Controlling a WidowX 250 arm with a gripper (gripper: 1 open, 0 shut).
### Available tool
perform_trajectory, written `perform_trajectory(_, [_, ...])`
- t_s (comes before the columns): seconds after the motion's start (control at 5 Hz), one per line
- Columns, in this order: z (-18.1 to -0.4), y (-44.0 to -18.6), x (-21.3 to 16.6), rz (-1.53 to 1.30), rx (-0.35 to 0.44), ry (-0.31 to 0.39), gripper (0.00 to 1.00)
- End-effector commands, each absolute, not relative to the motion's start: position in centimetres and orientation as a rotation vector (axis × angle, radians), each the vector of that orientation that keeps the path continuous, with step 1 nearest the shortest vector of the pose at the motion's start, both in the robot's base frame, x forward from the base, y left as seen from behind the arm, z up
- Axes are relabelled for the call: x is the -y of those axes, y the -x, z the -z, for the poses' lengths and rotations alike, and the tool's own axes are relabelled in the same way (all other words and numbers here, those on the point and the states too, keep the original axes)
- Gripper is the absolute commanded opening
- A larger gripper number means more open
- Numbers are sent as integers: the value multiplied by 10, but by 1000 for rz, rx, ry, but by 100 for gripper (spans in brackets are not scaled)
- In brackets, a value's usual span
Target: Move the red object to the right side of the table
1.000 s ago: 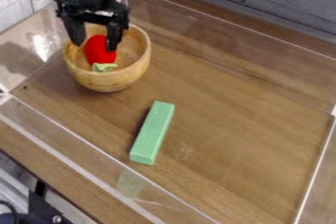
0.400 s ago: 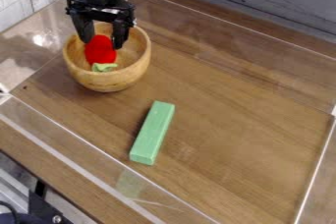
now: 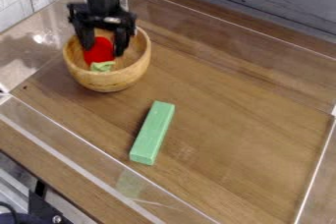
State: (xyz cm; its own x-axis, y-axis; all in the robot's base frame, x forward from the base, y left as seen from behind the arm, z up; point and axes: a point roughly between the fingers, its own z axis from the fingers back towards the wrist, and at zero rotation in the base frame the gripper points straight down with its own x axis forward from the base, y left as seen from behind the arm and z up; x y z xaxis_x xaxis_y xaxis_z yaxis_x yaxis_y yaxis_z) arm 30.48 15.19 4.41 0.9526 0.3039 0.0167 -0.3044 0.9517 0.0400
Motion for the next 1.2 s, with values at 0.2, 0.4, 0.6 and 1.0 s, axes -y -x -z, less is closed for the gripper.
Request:
perform_trajectory(0.2, [-59,-318,-152,-374,57,-59,0])
perform_trajectory(0.4, [-82,-318,-153,-432,96,-57,0])
perform_trajectory(0.6, [-101,-322,-147,-416,141,-49,0])
perform_trajectory(1.0, [-138,-338,-104,-312,235,-29,0])
